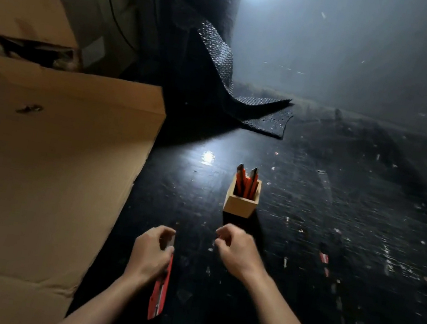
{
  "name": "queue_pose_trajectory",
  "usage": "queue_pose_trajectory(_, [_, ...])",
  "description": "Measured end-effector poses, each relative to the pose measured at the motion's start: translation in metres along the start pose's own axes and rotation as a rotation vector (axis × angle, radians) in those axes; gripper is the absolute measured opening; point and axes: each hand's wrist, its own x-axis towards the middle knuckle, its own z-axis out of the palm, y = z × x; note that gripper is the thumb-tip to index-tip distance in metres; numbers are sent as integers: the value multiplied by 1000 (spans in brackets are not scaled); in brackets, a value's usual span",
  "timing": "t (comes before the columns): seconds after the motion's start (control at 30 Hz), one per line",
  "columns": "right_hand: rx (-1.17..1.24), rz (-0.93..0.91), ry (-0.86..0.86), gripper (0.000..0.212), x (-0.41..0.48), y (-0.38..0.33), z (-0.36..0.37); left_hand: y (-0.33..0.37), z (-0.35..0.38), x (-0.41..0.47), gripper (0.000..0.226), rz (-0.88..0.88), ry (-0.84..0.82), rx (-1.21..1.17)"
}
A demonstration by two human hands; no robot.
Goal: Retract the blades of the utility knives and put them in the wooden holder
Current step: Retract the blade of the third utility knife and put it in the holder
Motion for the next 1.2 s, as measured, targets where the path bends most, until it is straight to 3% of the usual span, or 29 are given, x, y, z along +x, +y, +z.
queue_pose_trajectory(0.27, [73,146,-284,31,-50,-6,107,-67,6,-37,52,-207,-125,-4])
queue_pose_trajectory(0.47, [198,198,-195,29,-70,-16,134,-82,13,-51,38,-236,-210,-92])
queue_pose_trajectory(0.63, [323,241,-132,31,-85,-15,136,-93,16,-57,45,-307,-261,-324])
queue_pose_trajectory(0.83, [490,205,-72,33,-93,-14,121,-78,5,-59,34,-239,-295,-514])
queue_pose_trajectory(1.07, [597,40,65,33,-88,-42,60,-13,-33,-45,29,20,-302,-542])
queue_pose_trajectory(1.2, [619,-64,125,22,-87,-60,13,32,-55,-44,34,145,-304,-585])
